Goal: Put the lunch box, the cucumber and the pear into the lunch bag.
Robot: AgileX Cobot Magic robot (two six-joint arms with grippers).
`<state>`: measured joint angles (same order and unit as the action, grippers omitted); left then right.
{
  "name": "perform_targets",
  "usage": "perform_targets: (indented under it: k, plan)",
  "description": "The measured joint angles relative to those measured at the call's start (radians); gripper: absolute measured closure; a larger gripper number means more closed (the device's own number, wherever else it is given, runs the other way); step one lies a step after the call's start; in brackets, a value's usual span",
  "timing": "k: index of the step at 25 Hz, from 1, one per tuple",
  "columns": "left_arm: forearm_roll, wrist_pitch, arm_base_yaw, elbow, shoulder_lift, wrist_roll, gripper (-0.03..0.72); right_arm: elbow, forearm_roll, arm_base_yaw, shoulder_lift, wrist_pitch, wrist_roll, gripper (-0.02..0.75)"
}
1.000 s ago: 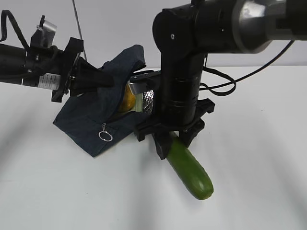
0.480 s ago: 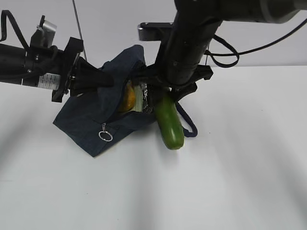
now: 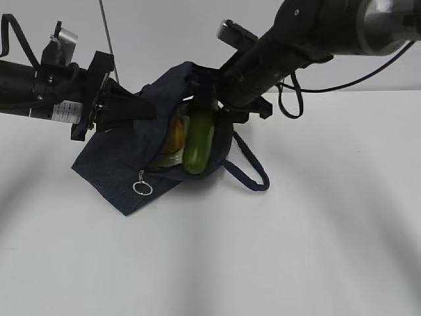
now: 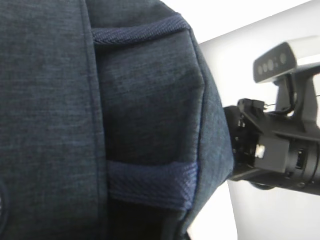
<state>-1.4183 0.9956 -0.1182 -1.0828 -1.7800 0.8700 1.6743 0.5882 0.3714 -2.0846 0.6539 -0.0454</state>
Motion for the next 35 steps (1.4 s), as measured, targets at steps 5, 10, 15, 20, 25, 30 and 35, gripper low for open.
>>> perform_targets:
  k: [5, 10, 15, 20, 25, 30, 35]
  plan:
    - [0.0, 0.0, 0.0, 0.0, 0.0, 0.0, 0.686, 0.002, 0.104, 0.0, -0.049, -0.059, 0.068, 0.346]
    - [-0.001, 0.009, 0.0, 0.0, 0.0, 0.0, 0.686, 0.002, 0.204, 0.0, -0.055, -0.125, 0.187, 0.346]
    - [-0.002, 0.021, 0.0, 0.0, 0.0, 0.0, 0.686, 0.004, 0.355, 0.0, -0.068, -0.146, 0.322, 0.329]
    - [-0.002, 0.035, 0.0, 0.0, 0.0, 0.0, 0.686, 0.004, 0.429, 0.0, -0.088, -0.139, 0.39, 0.284]
    - [-0.002, 0.051, 0.0, 0.0, 0.0, 0.001, 0.686, 0.004, 0.44, 0.0, -0.09, -0.129, 0.441, 0.242]
    - [0.002, 0.06, 0.0, 0.0, 0.0, 0.001, 0.686, 0.007, 0.421, -0.001, -0.09, -0.096, 0.448, 0.19]
    - [0.006, 0.065, 0.0, 0.0, 0.0, 0.001, 0.686, 0.007, 0.364, -0.014, -0.09, -0.063, 0.451, 0.183]
